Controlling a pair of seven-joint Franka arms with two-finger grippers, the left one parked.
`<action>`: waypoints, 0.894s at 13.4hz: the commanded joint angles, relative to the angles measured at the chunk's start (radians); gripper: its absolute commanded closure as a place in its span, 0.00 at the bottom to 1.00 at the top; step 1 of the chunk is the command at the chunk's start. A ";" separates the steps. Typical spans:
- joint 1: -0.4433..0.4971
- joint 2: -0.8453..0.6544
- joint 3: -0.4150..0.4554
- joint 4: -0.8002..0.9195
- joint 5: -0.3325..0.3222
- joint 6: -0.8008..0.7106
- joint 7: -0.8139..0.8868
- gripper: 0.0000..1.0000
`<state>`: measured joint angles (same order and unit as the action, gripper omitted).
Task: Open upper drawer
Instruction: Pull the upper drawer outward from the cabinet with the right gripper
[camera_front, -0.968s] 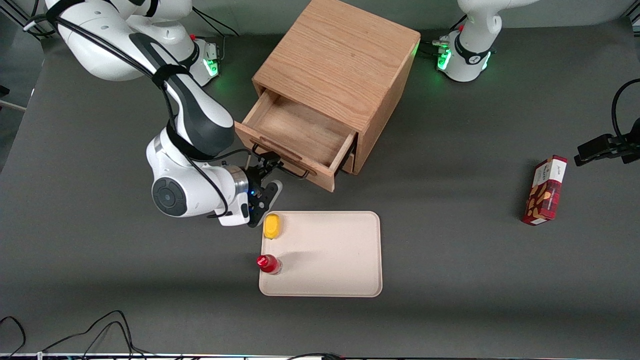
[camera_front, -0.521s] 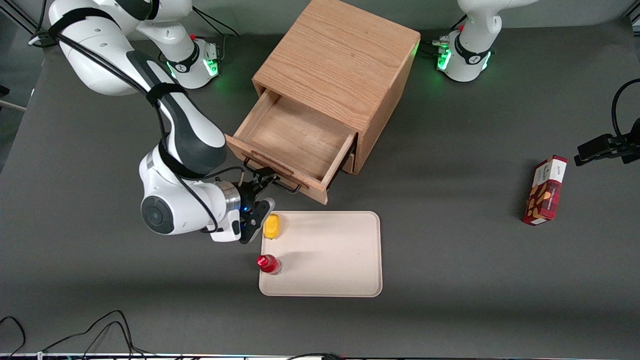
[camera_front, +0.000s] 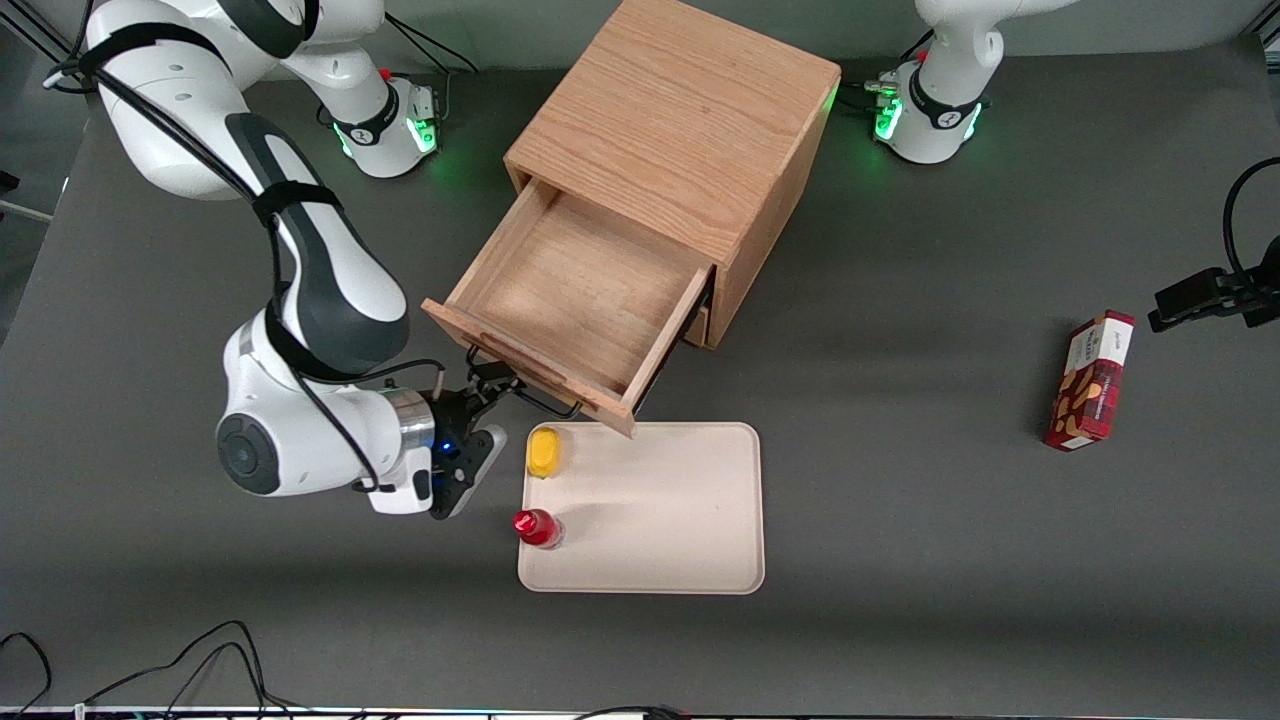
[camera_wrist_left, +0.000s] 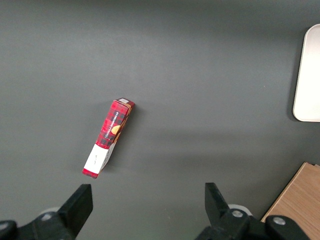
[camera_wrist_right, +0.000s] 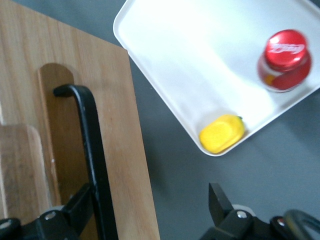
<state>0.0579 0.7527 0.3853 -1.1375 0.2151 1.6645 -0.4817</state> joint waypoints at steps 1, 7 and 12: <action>0.011 0.045 -0.017 0.078 -0.019 -0.037 -0.035 0.00; -0.003 -0.002 -0.019 0.193 -0.014 -0.182 -0.034 0.00; -0.010 -0.281 -0.131 0.165 -0.029 -0.253 -0.021 0.00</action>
<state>0.0465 0.6027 0.3010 -0.9231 0.2067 1.4546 -0.4984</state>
